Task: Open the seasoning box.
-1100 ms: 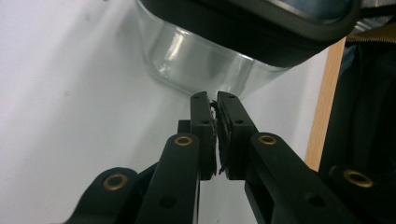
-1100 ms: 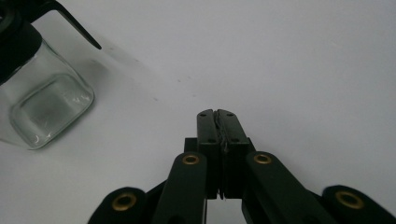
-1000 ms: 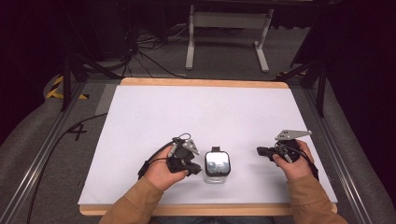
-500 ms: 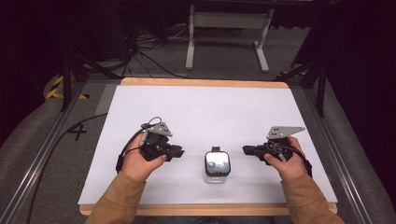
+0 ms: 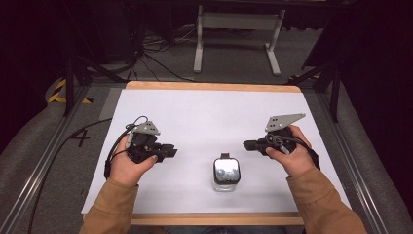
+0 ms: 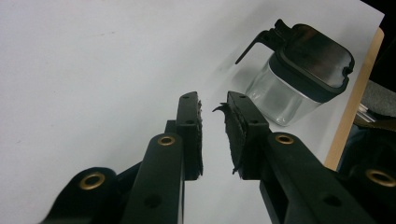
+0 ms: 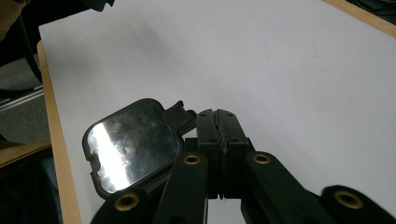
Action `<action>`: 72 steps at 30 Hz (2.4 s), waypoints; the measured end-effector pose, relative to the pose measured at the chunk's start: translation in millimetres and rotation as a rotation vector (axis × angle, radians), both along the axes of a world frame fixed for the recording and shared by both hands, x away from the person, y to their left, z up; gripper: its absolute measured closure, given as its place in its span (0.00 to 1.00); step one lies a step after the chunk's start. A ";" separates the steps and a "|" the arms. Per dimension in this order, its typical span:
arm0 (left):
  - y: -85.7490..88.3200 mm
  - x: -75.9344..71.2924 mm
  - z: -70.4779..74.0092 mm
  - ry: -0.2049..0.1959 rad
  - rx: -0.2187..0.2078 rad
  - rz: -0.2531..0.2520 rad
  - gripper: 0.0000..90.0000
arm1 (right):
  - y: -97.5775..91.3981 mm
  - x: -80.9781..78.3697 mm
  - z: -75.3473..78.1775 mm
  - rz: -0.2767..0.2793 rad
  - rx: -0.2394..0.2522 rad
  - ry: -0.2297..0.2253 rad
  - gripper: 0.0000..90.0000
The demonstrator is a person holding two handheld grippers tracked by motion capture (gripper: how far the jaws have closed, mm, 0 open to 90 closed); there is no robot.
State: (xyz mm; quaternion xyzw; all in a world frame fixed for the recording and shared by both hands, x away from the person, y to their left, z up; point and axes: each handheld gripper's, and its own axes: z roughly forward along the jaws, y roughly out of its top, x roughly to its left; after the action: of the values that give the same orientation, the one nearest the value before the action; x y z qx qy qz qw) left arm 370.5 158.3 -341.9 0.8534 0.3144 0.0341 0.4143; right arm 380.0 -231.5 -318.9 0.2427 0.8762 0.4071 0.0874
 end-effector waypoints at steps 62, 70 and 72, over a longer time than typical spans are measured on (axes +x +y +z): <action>3.2 -6.5 -3.7 0.023 0.007 0.005 0.82 | 79.1 41.8 -10.2 0.307 -0.339 0.111 1.00; 2.7 -6.4 -4.1 0.025 0.007 0.002 0.82 | 78.7 43.9 -11.9 0.308 -0.329 0.128 1.00; 2.3 -6.3 -4.2 0.024 0.010 -0.003 0.82 | 78.8 44.5 -12.2 0.298 -0.329 0.135 1.00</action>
State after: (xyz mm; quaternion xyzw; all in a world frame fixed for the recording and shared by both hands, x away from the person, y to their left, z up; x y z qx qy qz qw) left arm 364.2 160.6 -346.1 0.8563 0.3179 0.0250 0.4063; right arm 424.5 -152.7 -331.1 0.1195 0.9608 0.2500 0.0059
